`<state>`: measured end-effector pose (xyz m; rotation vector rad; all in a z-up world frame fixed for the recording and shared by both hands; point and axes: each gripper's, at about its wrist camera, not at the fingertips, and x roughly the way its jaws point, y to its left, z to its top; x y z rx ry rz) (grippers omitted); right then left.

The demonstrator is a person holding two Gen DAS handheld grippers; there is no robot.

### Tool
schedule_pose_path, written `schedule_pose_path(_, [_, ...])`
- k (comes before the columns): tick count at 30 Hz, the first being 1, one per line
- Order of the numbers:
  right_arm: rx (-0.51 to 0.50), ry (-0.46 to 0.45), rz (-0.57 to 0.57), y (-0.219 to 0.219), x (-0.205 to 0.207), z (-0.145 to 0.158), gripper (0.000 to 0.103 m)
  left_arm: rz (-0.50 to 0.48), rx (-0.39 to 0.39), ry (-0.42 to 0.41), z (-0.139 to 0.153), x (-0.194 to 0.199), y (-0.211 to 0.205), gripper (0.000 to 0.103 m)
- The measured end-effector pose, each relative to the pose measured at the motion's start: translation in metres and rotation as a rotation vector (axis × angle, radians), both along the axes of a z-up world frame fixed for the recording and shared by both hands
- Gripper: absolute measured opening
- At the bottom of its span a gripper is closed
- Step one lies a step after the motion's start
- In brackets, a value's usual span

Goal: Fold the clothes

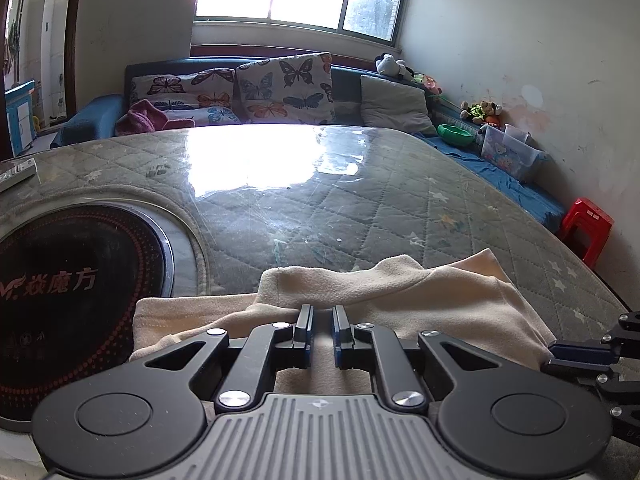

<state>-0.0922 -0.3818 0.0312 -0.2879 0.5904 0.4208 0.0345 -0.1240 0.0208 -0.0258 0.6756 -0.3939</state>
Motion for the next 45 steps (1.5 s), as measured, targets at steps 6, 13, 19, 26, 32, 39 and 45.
schedule_pose_path(6, [0.022, -0.012, 0.016, 0.010, 0.005, 0.012, 0.011, -0.016, -0.011, -0.024, 0.001, -0.007, 0.002, 0.019])
schedule_pose_path(13, [0.057, 0.001, 0.033, 0.017, 0.024, 0.009, 0.011, -0.045, -0.033, -0.080, 0.009, -0.048, 0.013, 0.023])
schedule_pose_path(19, [0.064, 0.011, 0.032, 0.015, 0.024, 0.001, 0.012, -0.059, -0.081, -0.070, 0.011, -0.078, 0.028, 0.023])
schedule_pose_path(26, [0.054, -0.004, 0.037, 0.016, 0.020, -0.002, 0.015, -0.002, -0.087, -0.052, -0.001, -0.091, 0.054, 0.021])
schedule_pose_path(32, [0.057, -0.006, 0.037, 0.015, 0.019, -0.003, 0.015, 0.039, -0.090, -0.059, 0.005, -0.097, 0.063, 0.021])
schedule_pose_path(39, [0.048, -0.030, 0.064, 0.025, 0.014, 0.012, 0.018, -0.013, -0.073, -0.087, 0.011, -0.099, 0.041, 0.020])
schedule_pose_path(45, [0.042, -0.054, 0.188, 0.054, -0.001, 0.023, 0.018, -0.059, -0.055, -0.094, 0.008, -0.099, 0.027, 0.020])
